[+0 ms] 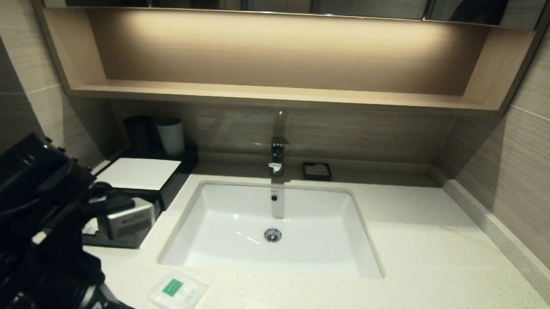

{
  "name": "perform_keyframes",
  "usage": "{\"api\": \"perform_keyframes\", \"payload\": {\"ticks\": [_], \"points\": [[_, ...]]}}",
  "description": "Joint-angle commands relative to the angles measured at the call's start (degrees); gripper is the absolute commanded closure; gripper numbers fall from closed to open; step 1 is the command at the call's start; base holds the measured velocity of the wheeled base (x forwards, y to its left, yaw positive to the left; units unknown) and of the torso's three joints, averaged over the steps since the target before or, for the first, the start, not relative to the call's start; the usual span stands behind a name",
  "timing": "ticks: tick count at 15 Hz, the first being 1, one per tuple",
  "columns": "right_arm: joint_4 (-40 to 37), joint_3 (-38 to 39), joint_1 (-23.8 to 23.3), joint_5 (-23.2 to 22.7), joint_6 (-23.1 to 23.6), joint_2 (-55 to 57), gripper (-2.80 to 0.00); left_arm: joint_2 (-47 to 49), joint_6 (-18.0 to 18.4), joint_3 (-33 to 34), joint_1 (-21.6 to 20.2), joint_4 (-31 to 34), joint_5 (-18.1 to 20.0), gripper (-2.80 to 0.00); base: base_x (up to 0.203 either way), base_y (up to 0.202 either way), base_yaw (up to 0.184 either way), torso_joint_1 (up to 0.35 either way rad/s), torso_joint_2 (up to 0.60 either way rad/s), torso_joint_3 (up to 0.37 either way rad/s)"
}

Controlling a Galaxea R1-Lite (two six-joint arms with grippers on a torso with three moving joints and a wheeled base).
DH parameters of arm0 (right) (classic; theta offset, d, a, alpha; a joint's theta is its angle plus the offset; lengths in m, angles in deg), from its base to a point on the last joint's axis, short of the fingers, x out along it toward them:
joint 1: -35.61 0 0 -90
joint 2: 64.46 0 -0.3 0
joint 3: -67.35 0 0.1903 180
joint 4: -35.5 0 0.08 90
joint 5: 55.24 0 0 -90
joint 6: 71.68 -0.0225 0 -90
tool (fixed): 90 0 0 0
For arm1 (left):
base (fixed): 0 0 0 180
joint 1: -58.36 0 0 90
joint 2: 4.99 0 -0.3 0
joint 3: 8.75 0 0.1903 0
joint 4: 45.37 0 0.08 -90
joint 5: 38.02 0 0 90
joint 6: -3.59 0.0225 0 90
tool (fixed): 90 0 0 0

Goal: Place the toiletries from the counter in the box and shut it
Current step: Pick up the bathroom toiletry

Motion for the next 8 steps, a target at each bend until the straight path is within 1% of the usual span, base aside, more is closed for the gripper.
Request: {"api": "perform_keyframes", "payload": {"ticks": [1, 5, 6, 8], "points": [[0.01, 0.09, 0.05, 0.0, 0.02, -0.04, 0.0, 0.32, -0.05, 0.6, 1.22, -0.13, -1.02, 0.0, 0.0, 0.0, 0.0, 0.0, 0.0, 0.0], [0.01, 0.09, 0.08, 0.0, 0.02, -0.04, 0.0, 4.91, -0.16, 1.09, 1.23, -0.58, -6.04, 0.0, 0.0, 0.0, 0.0, 0.0, 0.0, 0.0], [0.01, 0.09, 0.01, 0.0, 0.02, -0.04, 0.0, 6.73, -0.48, 1.09, 1.2, -1.12, -7.04, 0.0, 0.0, 0.0, 0.0, 0.0, 0.0, 0.0], [0.01, 0.09, 0.05, 0.0, 0.02, -0.04, 0.0, 10.02, -2.26, 1.0, 1.18, -3.8, -8.04, 0.0, 0.0, 0.0, 0.0, 0.0, 0.0, 0.0]]}}
